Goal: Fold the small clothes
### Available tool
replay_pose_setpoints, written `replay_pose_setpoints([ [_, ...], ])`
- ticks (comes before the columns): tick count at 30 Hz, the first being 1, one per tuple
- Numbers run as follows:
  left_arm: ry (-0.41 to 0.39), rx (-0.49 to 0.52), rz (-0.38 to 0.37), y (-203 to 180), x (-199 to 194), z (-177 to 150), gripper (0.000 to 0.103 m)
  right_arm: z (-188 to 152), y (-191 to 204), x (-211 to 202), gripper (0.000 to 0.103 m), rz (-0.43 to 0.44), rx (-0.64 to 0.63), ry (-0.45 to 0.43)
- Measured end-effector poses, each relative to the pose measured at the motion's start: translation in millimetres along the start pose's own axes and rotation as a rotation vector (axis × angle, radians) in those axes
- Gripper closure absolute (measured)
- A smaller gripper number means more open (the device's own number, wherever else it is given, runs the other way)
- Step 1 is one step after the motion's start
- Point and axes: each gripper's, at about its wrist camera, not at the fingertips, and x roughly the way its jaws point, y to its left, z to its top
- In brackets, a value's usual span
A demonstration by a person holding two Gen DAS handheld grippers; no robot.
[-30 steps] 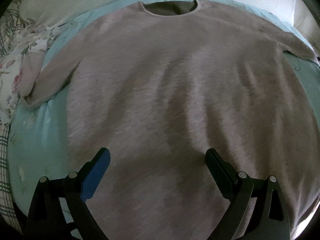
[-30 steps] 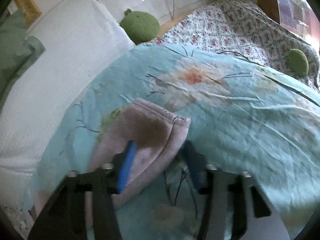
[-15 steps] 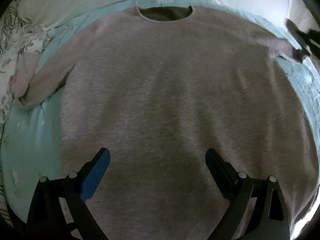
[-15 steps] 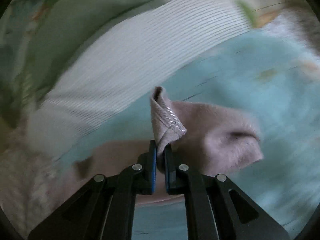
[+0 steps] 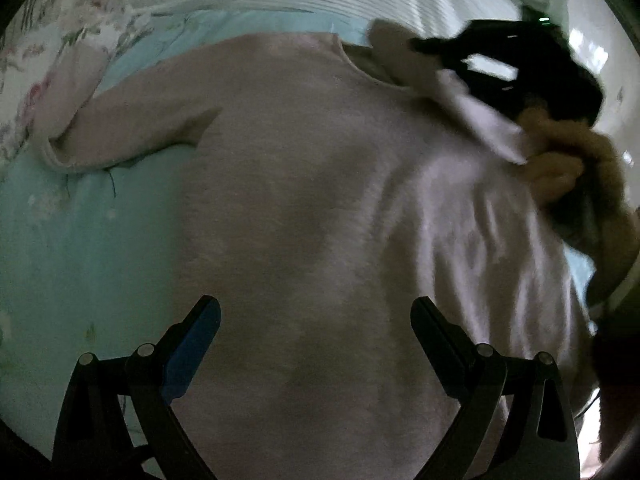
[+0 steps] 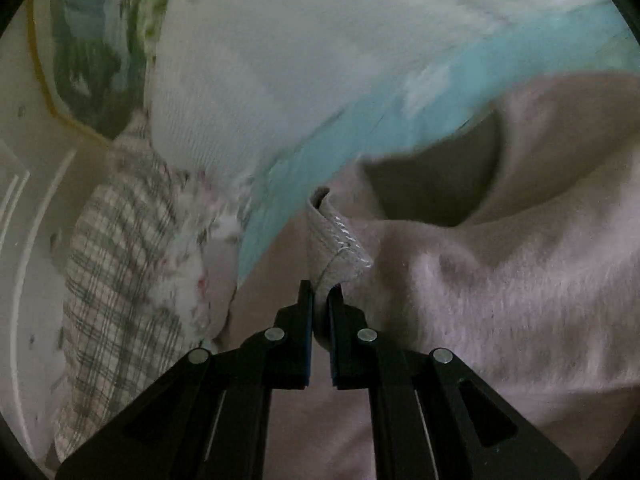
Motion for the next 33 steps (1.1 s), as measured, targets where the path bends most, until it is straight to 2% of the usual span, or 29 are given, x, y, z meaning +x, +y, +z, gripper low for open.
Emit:
replay_pose_setpoints([
  [4,-0.011,-0.044,-0.043,17.8,7.5,15.2,0.006,-19.1,12.1,46.3,0.091,0.046,0.016,0.083],
  [5,-0.017,-0.053,-0.055,21.7,10.0,21.9,0.006,-20.8,11.4,53.3,0.089,-0.036,0.039,0.106],
  [6,-0.020,-0.063,-0.067,22.6,11.9,29.0,0.006,-23.9,10.8,61.4,0.080,-0.043,0.048,0.126],
  [7,-0.025,-0.069,-0.078,25.3,15.1,37.8,0.006,-26.4,9.4,65.7,0.065,-0.034,0.062,0.142],
  [9,-0.039,-0.069,-0.086,28.9,21.2,47.5,0.006,-27.3,11.9,58.9,0.049,-0.008,0.059,0.121],
  [15,-0.065,-0.057,-0.110,28.0,55.7,104.9,0.006,-26.5,13.7,-7.5,0.049,-0.062,0.024,0.002],
  [18,-0.072,-0.004,-0.062,21.3,82.2,140.1,0.007,-37.8,8.2,-54.6,0.049,-0.084,0.034,-0.061],
  [21,-0.033,0.021,-0.043,20.8,111.5,167.1,0.010,-50.2,3.3,-86.3,0.049,-0.098,0.058,-0.107],
  [22,-0.023,0.022,-0.050,23.1,115.0,173.1,0.019,-56.2,-0.3,-99.2,0.049,-0.103,0.073,-0.124],
  [23,-0.006,0.028,-0.064,21.4,124.0,176.7,0.033,-60.0,-1.7,-105.5,0.049,-0.110,0.080,-0.134],
  [24,-0.001,0.038,-0.067,19.0,129.5,178.9,0.040,-64.3,-3.7,-113.3,0.049,-0.119,0.088,-0.145],
  [25,-0.020,0.058,-0.049,15.5,129.7,179.7,0.058,-69.4,-5.5,-120.8,0.049,-0.128,0.094,-0.156],
  [26,-0.032,0.076,-0.049,12.7,126.3,178.1,0.087,-71.9,-6.3,-125.7,0.049,-0.132,0.098,-0.163],
  [27,-0.043,0.088,-0.059,11.6,123.2,178.0,0.098,-74.1,-8.1,-131.6,0.049,-0.138,0.102,-0.172],
  [29,-0.094,0.075,-0.066,16.0,108.7,175.6,0.100,-76.4,-11.3,-143.3,0.049,-0.156,0.104,-0.188],
  [33,-0.214,0.027,-0.034,42.0,69.3,173.1,0.101,-74.8,-23.6,-172.0,0.049,-0.232,0.105,-0.230],
])
